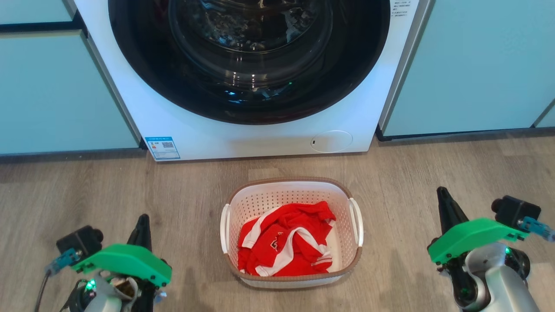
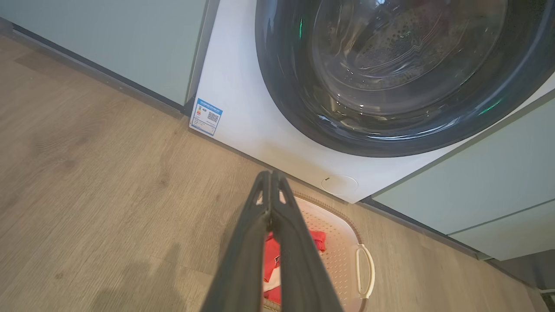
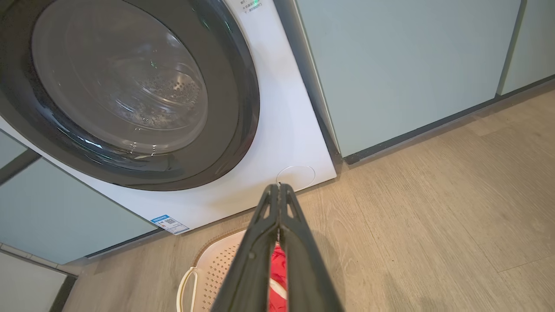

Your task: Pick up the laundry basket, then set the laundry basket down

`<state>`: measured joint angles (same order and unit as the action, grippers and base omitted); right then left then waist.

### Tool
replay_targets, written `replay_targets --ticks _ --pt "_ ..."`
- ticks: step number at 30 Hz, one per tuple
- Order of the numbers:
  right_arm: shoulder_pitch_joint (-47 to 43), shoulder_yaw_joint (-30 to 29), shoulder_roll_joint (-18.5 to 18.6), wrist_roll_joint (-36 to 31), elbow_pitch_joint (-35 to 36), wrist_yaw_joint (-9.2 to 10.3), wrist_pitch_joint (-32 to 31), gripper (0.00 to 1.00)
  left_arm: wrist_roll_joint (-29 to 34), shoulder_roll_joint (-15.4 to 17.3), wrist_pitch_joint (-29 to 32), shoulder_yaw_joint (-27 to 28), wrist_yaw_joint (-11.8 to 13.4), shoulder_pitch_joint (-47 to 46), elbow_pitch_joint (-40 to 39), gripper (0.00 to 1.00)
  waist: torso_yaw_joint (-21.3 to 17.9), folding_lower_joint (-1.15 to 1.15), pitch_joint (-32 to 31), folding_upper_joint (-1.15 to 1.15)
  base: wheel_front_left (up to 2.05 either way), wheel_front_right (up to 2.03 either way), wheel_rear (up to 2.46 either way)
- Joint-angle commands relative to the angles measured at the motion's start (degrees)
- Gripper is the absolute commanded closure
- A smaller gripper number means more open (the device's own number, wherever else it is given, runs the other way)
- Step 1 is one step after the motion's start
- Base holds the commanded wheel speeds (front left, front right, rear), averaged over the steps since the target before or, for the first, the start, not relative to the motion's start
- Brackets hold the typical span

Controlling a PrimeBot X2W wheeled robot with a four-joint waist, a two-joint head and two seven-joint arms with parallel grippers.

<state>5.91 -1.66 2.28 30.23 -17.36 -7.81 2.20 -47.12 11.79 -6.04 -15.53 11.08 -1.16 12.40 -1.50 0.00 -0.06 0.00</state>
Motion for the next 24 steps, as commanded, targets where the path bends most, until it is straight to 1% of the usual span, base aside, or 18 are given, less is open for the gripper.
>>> replay_targets --ticks 1,14,24 --pt "1.90 -0.06 0.36 1.99 2.37 0.10 -0.29 1.00 -1.44 0.10 0.48 2.29 -0.66 -3.01 -1.28 1.00 0.03 0.00 0.01 0.00 0.00 0.00 0.00" --pt "1.67 -0.73 0.39 10.38 2.51 0.13 -1.46 1.00 -7.62 -1.10 2.09 4.97 -3.17 -3.26 -0.92 1.00 0.23 0.00 0.04 0.00 0.00 0.00 0.00" --pt "1.46 -1.35 0.43 18.09 2.63 0.16 -2.55 1.00 -13.28 -2.21 3.59 7.45 -5.47 -3.52 -0.55 1.00 0.42 0.00 0.07 0.00 0.00 0.00 0.00"
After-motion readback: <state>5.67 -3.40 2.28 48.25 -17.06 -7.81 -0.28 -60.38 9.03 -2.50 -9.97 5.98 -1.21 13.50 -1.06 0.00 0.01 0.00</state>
